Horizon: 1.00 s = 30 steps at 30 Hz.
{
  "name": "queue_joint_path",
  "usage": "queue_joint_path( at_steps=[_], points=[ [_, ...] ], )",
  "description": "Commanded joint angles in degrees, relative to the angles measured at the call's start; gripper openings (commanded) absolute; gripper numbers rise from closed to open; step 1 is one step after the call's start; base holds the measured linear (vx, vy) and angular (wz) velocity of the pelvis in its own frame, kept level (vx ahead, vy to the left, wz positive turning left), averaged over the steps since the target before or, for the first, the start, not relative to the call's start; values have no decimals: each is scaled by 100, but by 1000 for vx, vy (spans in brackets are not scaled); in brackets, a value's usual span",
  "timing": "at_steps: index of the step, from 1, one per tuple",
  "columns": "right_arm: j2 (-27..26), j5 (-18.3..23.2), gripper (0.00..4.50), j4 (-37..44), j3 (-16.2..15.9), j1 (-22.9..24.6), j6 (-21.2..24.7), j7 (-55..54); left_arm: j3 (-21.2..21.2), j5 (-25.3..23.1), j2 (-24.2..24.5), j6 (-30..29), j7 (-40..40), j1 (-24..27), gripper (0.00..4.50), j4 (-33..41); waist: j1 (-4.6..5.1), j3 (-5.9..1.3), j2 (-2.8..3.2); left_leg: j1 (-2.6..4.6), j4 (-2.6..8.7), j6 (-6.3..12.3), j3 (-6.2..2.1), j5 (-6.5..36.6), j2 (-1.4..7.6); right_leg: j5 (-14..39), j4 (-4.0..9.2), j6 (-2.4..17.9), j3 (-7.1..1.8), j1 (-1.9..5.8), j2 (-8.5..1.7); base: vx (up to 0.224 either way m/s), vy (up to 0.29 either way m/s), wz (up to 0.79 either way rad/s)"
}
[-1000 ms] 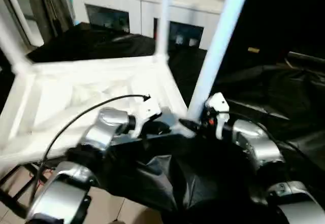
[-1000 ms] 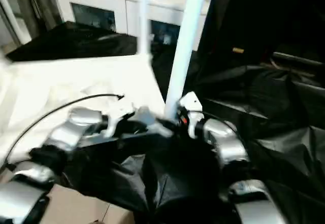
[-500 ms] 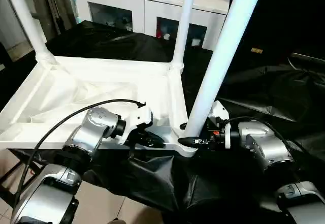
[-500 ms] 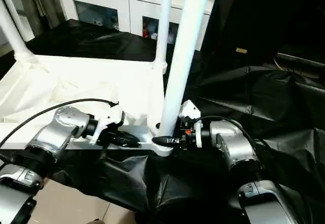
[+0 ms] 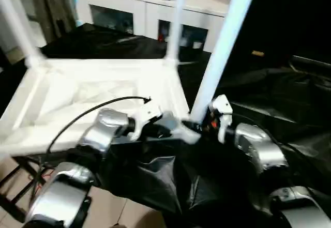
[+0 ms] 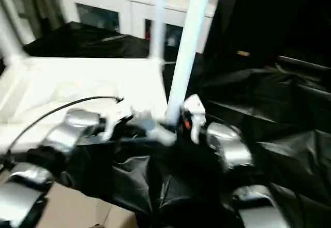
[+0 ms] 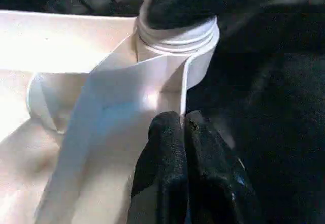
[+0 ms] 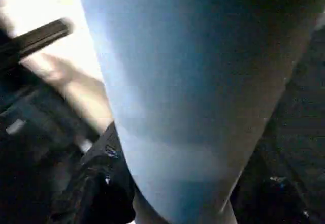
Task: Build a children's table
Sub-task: Rotate leg to tighten
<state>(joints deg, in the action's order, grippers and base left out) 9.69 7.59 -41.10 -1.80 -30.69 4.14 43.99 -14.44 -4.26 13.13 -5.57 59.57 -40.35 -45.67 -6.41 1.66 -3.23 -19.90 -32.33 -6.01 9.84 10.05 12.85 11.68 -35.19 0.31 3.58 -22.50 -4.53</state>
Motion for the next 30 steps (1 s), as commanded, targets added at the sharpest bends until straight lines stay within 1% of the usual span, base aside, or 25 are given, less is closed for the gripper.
queue_joint_path(
  at_steps=[1, 2, 4, 7, 8, 9, 10, 11, 13, 14, 15, 16, 17, 18, 19, 20, 21, 22, 23, 24, 25, 27, 28, 29, 30],
  points=[
    [-363, -139, 199, -455, -116, 153, 341, -619, 169, 51, -318, -143, -716, -119, 0, -112, 15, -210, 25, 19, 435, -134, 5, 1609, 50, 1787, 514, 828, -234, 187, -346, 0, 0, 0],
    [-431, -156, 198, -470, -88, 145, 358, -765, 177, 48, -384, -167, -798, -129, 0, -114, 17, -217, 43, 24, 433, -132, 1, 1621, 50, 1747, 511, 835, -236, 187, -349, 0, 0, 0],
    [-643, -238, 198, -566, -44, 102, 298, -1270, 153, 55, -591, -170, -988, -157, 0, -125, 23, -214, 32, 32, 431, -102, 11, 1606, 49, 1641, 518, 854, -240, 181, -344, 0, 0, 0],
    [-699, -267, 198, -632, -37, 67, 197, -1367, 150, 63, -673, -185, -1002, -152, 0, -104, 19, -221, 32, 19, 426, -65, 15, 1568, 46, 1597, 518, 838, -243, 191, -348, 0, 0, 0],
    [-691, -336, 198, -633, -86, 55, 109, -1390, 126, 56, -705, -170, -971, -136, 0, -72, 15, -218, 49, 15, 427, -48, 15, 1559, 45, 1554, 519, 838, -243, 195, -343, 0, 0, 0],
    [-686, -367, 233, -636, -106, 48, 74, -1401, 116, 54, -715, -162, -953, -130, 0, -62, 18, -220, 42, 11, 426, -42, 18, 1544, 43, 1516, 519, 837, -243, 199, -340, 0, 0, 0],
    [-636, -375, 253, -625, -123, 33, -57, -1265, 92, 78, -709, -91, -851, -101, 0, -26, 17, -226, 42, 13, 426, -26, 18, 1525, 44, 1456, 512, 844, -241, 204, -338, 0, 0, 0],
    [-597, -316, 267, -593, -93, 25, -20, -1128, 72, 109, -679, -54, -730, -70, 0, 15, 20, -219, 44, 10, 429, -6, 20, 1544, 42, 1458, 518, 847, -240, 203, -335, 0, 0, 0],
    [-466, -255, 275, -576, -57, -16, 0, -856, 32, 118, -583, 2, -541, -20, 0, 69, 19, -225, 44, 9, 426, 23, 21, 1543, 45, 1435, 516, 860, -241, 213, -334, 0, 0, 0],
    [-390, -247, 287, -540, -70, -31, -15, -719, 20, 129, -531, 58, -423, 2, 0, 85, 15, -240, 52, 2, 415, 41, 24, 1432, 45, 1261, 497, 900, -243, 225, -337, 0, 0, 0],
    [-303, -228, 287, -465, -106, -28, -7, -511, 11, 139, -476, 55, -325, 27, 0, 111, 13, -249, 37, -6, 401, 87, 28, 1319, 44, 1029, 472, 947, -239, 243, -325, 0, 0, 0],
    [-254, -215, 300, -419, -132, -27, -2, -386, 5, 149, -445, 45, -268, 42, 0, 129, 8, -253, 35, -14, 392, 115, 35, 1235, 39, 888, 459, 979, -240, 252, -324, 0, 0, 0],
    [-142, -231, 300, -338, -227, -5, -7, -120, -15, 155, -388, 104, -169, 67, 0, 156, 3, -260, 39, -13, 379, 169, 40, 1093, 36, 625, 433, 1046, -235, 265, -315, 0, 0, 0],
    [18, -236, 300, -233, -367, 40, -30, 314, -34, 168, -318, 127, -44, 97, 0, 190, -1, -269, 25, -25, 358, 251, 52, 963, 24, 371, 408, 1101, -230, 288, -302, 0, 0, 0],
    [137, -240, 300, -165, -471, 72, -59, 636, -48, 179, -266, 154, 57, 120, 0, 215, -8, -266, 27, -31, 355, 283, 51, 905, 30, 280, 401, 1124, -232, 293, -313, 0, 0, 0],
    [364, -210, 300, -59, -607, 107, -125, 1242, -81, 224, -144, 275, 391, 169, 0, 274, -19, -268, 15, -31, 339, 358, 57, 851, 27, 187, 391, 1167, -224, 303, -310, 0, 0, 0],
    [407, -196, 300, -41, -626, 111, -131, 1363, -87, 233, -118, 288, 465, 180, 0, 289, -28, -261, 14, -42, 337, 418, 60, 830, 31, 180, 390, 1188, -222, 307, -313, 0, 0, 0],
    [481, -172, 300, -3, -660, 111, -142, 1575, -107, 245, -62, 285, 597, 199, 0, 323, -23, -248, 19, -32, 350, 416, 63, 883, 47, 294, 399, 1198, -216, 287, -313, 0, 0, 0],
    [559, -143, 300, 37, -699, 109, -154, 1807, -143, 270, 8, 299, 794, 234, 0, 380, -33, -253, 23, -27, 347, 405, 62, 908, 51, 361, 399, 1207, -212, 295, -318, 0, 0, 0],
    [688, -110, 300, 94, -771, 105, -186, 2244, -208, 317, 132, 316, 1167, 300, 0, 485, -35, -246, 15, -22, 353, 384, 68, 940, 70, 441, 399, 1238, -210, 282, -317, 0, 0, 0],
    [714, -103, 300, 107, -789, 106, -190, 2335, -222, 329, 157, 314, 1245, 315, 0, 508, -43, -249, 24, -22, 349, 376, 68, 962, 70, 469, 392, 1255, -207, 286, -315, 0, 0, 0],
    [842, -41, 300, 173, -876, 94, -103, 2812, -272, 377, 275, 296, 1556, 378, 0, 614, -51, -244, 29, -5, 350, 353, 75, 999, 81, 461, 385, 1316, -209, 263, -311, 0, 0, 0],
    [859, -31, 300, 184, -890, 93, -86, 2877, -277, 380, 290, 294, 1583, 384, 0, 624, -58, -246, 15, -3, 344, 357, 79, 1006, 79, 453, 385, 1328, -213, 271, -313, 0, 0, 0],
    [893, -15, 300, 203, -928, 83, -82, 3016, -287, 373, 329, 318, 1631, 387, 0, 627, -69, -245, 18, -10, 347, 369, 76, 997, 81, 451, 379, 1331, -211, 268, -312, 0, 0, 0],
    [912, 4, 286, 205, -955, 72, -81, 3095, -289, 376, 357, 332, 1678, 387, 0, 623, -83, -245, 22, -3, 345, 362, 78, 1002, 84, 480, 378, 1329, -211, 262, -320, 0, 0, 0]
  ],
)
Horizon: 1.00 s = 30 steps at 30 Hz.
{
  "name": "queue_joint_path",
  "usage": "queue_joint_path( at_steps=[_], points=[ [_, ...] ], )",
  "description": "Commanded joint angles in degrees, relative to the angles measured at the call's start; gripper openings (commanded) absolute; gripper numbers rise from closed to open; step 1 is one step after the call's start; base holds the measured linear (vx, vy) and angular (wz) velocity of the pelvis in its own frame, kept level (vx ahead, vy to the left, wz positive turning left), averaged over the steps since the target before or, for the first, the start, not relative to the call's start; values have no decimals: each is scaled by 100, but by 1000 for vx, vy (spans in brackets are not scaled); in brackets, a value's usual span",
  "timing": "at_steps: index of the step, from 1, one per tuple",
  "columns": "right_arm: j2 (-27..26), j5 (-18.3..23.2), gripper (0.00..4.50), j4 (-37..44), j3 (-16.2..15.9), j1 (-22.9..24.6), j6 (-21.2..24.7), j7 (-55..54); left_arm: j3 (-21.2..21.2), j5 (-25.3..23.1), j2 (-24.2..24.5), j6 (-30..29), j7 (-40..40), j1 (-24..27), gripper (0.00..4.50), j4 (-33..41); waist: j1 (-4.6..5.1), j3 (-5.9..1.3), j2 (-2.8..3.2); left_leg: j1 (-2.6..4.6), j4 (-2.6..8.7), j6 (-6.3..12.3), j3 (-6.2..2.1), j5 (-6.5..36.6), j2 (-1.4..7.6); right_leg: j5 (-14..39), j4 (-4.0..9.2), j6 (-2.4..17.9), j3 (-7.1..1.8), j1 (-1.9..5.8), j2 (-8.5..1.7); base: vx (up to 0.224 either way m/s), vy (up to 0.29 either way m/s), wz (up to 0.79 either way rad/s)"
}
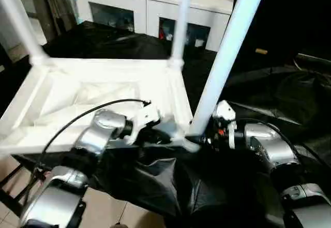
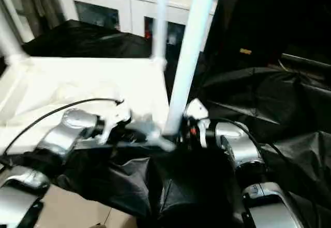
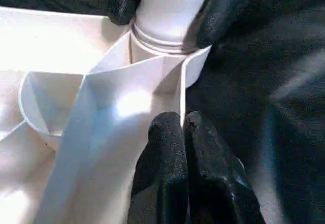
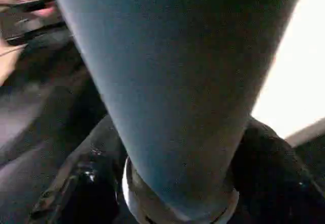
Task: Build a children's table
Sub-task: Rotate leg to tighten
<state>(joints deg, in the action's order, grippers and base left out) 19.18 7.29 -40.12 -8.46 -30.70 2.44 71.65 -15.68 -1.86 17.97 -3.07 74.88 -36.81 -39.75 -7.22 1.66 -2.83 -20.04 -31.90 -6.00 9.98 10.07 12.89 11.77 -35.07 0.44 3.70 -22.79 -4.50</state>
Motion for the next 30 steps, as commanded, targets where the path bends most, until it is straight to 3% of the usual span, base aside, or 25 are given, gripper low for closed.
queue_joint_path(
  at_steps=[1, 8, 16, 17, 21, 23, 28, 30],
  points=[
    [-37, 34, 286, 107, -289, 73, 89, 329, -166, 136, -127, 82, 146, 33, 0, 30, -5, -243, -18, 8, 304, 352, 63, 996, 78, 485, 368, 1308, -224, 290, -322, 0, 0, 0],
    [-59, 85, 242, 203, -381, 106, 331, 701, -124, 140, -37, 35, 219, 61, 0, 115, -55, -260, -22, 14, 290, 329, 64, 861, 72, 324, 339, 1305, -227, 291, -322, 0, 0, 0],
    [-165, 126, 238, 246, -315, 255, 381, 450, -13, 9, -148, 25, -230, -6, 0, -56, -77, -259, -17, 17, 294, 272, 63, 913, 62, 394, 351, 1263, -224, 294, -318, 0, 0, 0],
    [-268, 71, 238, 166, -211, 284, 352, 40, 65, -12, -246, -19, -549, -75, 0, -152, -78, -254, -11, 18, 300, 254, 62, 955, 64, 480, 361, 1240, -226, 290, -319, 0, 0, 0],
    [-560, -185, 235, -250, 77, 219, 286, -1354, 185, -129, -499, -117, -1379, -247, 0, -391, -28, -208, -12, 30, 372, -13, 20, 1451, 57, 1668, 483, 913, -240, 253, -364, 0, 0, 0],
    [-792, -229, 231, -514, 249, 147, 259, -2087, 242, -209, -711, -168, -1910, -361, 0, -555, 12, -201, 0, 52, 387, -99, 5, 1572, 57, 1934, 517, 812, -242, 219, -367, 0, 0, 0],
    [-1319, -283, 204, -672, 407, 76, 443, -3193, 260, -276, -1086, -277, -2477, -476, 0, -701, 98, -197, 0, 42, 395, -58, -10, 1709, 41, 1984, 548, 764, -240, 220, -350, 0, 0, 0],
    [-1531, -367, 204, -906, 489, -36, 478, -3833, 275, -287, -1261, -285, -2747, -521, 0, -761, 128, -185, 7, 55, 411, -94, -21, 1847, 32, 2234, 578, 706, -237, 207, -356, 0, 0, 0]
  ],
)
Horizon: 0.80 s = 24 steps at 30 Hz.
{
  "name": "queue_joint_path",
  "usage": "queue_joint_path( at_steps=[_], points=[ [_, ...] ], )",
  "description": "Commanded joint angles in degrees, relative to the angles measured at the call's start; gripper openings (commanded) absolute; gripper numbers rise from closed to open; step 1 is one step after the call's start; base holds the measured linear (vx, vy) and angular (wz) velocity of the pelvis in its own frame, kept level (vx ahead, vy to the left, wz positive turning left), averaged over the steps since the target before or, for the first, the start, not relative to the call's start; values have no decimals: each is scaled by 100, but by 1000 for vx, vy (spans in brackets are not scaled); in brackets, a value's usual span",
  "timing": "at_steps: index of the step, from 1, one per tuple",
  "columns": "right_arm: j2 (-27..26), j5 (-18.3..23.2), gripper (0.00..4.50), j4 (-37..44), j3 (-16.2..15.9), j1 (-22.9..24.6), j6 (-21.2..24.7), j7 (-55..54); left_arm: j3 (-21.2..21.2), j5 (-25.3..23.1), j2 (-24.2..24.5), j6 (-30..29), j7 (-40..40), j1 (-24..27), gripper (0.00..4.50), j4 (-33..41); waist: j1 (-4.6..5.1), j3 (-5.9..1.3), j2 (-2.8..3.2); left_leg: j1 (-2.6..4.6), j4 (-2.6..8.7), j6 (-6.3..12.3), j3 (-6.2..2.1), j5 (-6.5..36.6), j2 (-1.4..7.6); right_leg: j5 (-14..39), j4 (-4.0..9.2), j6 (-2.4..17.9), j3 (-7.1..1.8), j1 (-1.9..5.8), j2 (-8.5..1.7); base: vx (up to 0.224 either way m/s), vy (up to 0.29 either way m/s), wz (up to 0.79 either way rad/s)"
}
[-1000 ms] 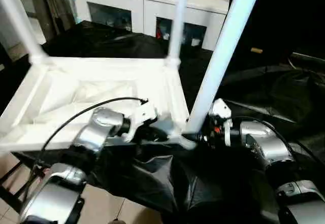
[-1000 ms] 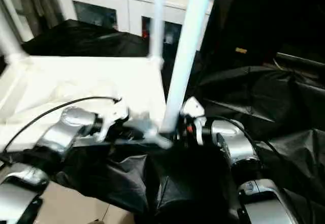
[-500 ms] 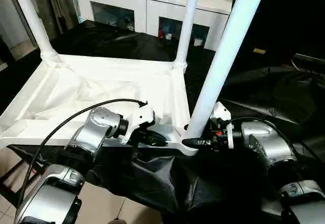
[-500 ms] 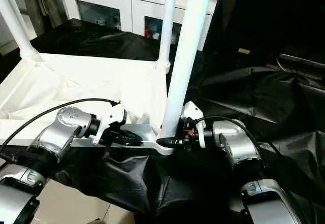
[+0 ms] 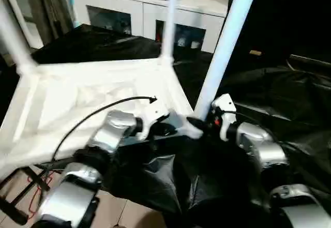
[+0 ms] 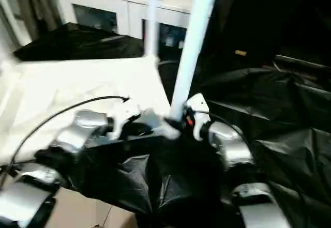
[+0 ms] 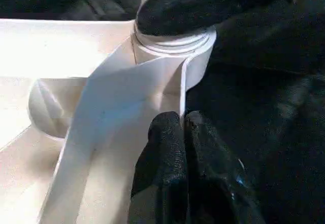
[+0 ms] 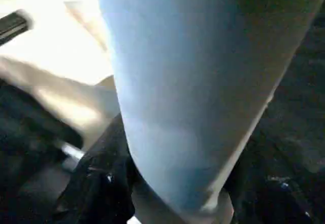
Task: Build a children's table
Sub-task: Rotate leg to tighten
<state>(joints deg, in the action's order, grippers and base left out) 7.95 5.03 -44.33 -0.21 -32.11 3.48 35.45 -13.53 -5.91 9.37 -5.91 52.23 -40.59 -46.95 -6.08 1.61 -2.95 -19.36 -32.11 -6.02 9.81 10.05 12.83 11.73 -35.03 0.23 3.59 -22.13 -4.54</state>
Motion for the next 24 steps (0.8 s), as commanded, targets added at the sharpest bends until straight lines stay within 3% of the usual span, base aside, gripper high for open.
queue_joint_path(
  at_steps=[1, 2, 3, 6, 7, 10, 14, 18, 20, 24],
  points=[
    [-461, -169, 204, -562, -314, 74, 357, -359, 63, 113, -449, 4, -549, -155, 0, -63, 20, -181, 20, 4, 432, -105, -6, 1885, 36, 2306, 581, 711, -227, 129, -350, 0, 0, 0],
    [-494, -188, 204, -569, -333, 73, 316, -347, 64, 113, -487, 15, -578, -160, 0, -72, 35, -180, 23, 15, 437, -106, -16, 1945, 38, 2373, 592, 699, -224, 129, -355, 0, 0, 0],
    [-527, -223, 271, -554, -355, 69, 235, -338, 71, 115, -528, 30, -585, -159, 0, -82, 35, -187, 20, 14, 432, -71, -10, 1933, 36, 2244, 591, 709, -234, 138, -349, 0, 0, 0],
    [-508, -234, 271, -533, -381, 43, 199, -220, 47, 123, -529, 47, -501, -126, 0, -38, 40, -184, 25, -6, 439, -8, -5, 1907, 32, 2118, 583, 731, -234, 147, -337, 0, 0, 0],
    [-492, -231, 304, -526, -387, 39, 211, -173, 47, 125, -525, 45, -496, -121, 0, -32, 34, -188, 25, -1, 439, 13, 0, 1848, 40, 1989, 573, 777, -243, 148, -338, 0, 0, 0],
    [-314, -300, 323, -454, -421, 12, 34, -44, -1, 117, -410, 73, -284, -59, 0, 25, 35, -185, 26, -7, 442, 17, 1, 1861, 43, 1979, 573, 786, -241, 153, -340, 0, 0, 0],
    [-35, -218, 323, -361, -480, -10, -107, 600, -69, 81, -231, 138, -14, 1, 0, 63, 30, -195, 13, -25, 430, 96, 8, 1753, 48, 1710, 542, 871, -246, 182, -334, 0, 0, 0],
    [443, -127, 323, -42, -735, 93, -298, 2002, -190, 68, 91, 265, 583, 34, 0, 97, 10, -209, -5, -46, 403, 240, 25, 1455, 47, 1278, 503, 992, -240, 222, -336, 0, 0, 0],
    [591, -22, 323, 98, -780, 123, -230, 2517, -215, 81, 205, 303, 824, 34, 0, 117, -1, -227, 4, -49, 369, 352, 45, 1098, 55, 622, 432, 1196, -235, 243, -319, 0, 0, 0],
    [886, 115, 323, 308, -917, 163, -72, 3433, -275, 175, 426, 487, 1426, 96, 0, 262, -47, -245, 3, -62, 328, 477, 66, 808, 68, 88, 361, 1373, -211, 269, -300, 0, 0, 0]
  ],
)
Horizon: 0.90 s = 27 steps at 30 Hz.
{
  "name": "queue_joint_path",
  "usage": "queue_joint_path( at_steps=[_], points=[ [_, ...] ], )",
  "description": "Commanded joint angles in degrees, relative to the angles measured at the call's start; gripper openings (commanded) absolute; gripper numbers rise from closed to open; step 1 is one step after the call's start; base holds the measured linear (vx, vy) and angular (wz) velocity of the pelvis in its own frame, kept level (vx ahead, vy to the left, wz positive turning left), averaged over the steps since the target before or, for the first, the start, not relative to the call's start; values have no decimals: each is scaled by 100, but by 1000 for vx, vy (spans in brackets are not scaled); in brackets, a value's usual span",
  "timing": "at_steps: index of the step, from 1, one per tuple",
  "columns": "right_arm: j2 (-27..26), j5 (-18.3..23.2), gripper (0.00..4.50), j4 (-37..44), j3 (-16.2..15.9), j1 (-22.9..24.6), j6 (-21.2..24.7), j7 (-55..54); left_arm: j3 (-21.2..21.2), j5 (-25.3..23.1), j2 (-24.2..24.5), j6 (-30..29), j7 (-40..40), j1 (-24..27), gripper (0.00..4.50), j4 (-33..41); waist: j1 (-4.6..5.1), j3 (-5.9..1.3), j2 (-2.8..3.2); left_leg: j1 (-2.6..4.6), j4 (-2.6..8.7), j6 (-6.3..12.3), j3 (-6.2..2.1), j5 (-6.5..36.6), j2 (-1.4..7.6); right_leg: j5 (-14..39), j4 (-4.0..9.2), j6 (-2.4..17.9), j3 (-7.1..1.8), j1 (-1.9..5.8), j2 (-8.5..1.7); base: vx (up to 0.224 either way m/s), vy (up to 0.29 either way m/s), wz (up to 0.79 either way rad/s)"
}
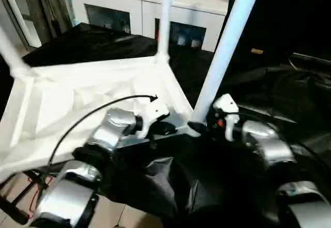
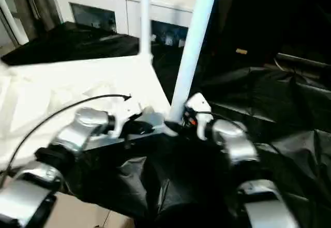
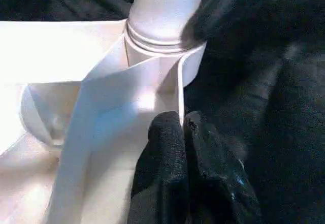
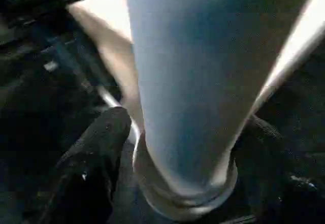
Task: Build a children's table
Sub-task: Rotate leg to tighten
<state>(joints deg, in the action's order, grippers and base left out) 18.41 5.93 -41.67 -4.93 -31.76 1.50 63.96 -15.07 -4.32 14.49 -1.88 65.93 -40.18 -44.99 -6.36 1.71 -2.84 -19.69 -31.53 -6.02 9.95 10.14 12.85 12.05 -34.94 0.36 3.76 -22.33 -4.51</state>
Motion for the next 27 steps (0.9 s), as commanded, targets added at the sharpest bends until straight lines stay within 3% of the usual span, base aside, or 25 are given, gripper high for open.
queue_joint_path(
  at_steps=[1, 7, 9, 22, 25, 27],
  points=[
    [-90, 45, 323, 75, -490, 133, 194, 787, -124, 51, -32, 150, 216, 72, 0, 95, -29, -258, -12, -27, 259, 502, 61, 766, 69, -34, 336, 1406, -223, 287, -303, 0, 0, 0],
    [36, 130, 292, 212, -605, 191, 451, 1248, -214, 137, 199, 142, 775, 158, 0, 278, -52, -247, -14, -27, 272, 395, 59, 890, 81, 344, 353, 1390, -219, 276, -329, 0, 0, 0],
    [46, 138, 256, 267, -621, 227, 476, 1325, -199, 147, 222, 162, 800, 155, 0, 270, -57, -243, -19, -25, 282, 345, 56, 937, 85, 445, 362, 1341, -223, 272, -331, 0, 0, 0],
    [-127, 220, 208, 488, -557, 487, 658, 1164, -119, 163, 87, -15, 491, 227, 0, 327, -97, -248, -27, -17, 272, 307, 59, 845, 76, 363, 352, 1307, -226, 271, -331, 0, 0, 0],
    [-261, 214, 207, 403, -441, 516, 654, 798, -86, 108, -9, -61, 190, 200, 0, 256, -105, -221, -33, -8, 297, 242, 54, 1038, 75, 743, 397, 1227, -230, 250, -345, 0, 0, 0],
    [-626, -38, 207, -134, -157, 388, 529, -621, 16, -23, -281, -199, -615, 91, 0, 52, -58, -157, -15, 27, 360, 47, 27, 1589, 72, 1774, 507, 1007, -233, 187, -372, 0, 0, 0]
  ],
)
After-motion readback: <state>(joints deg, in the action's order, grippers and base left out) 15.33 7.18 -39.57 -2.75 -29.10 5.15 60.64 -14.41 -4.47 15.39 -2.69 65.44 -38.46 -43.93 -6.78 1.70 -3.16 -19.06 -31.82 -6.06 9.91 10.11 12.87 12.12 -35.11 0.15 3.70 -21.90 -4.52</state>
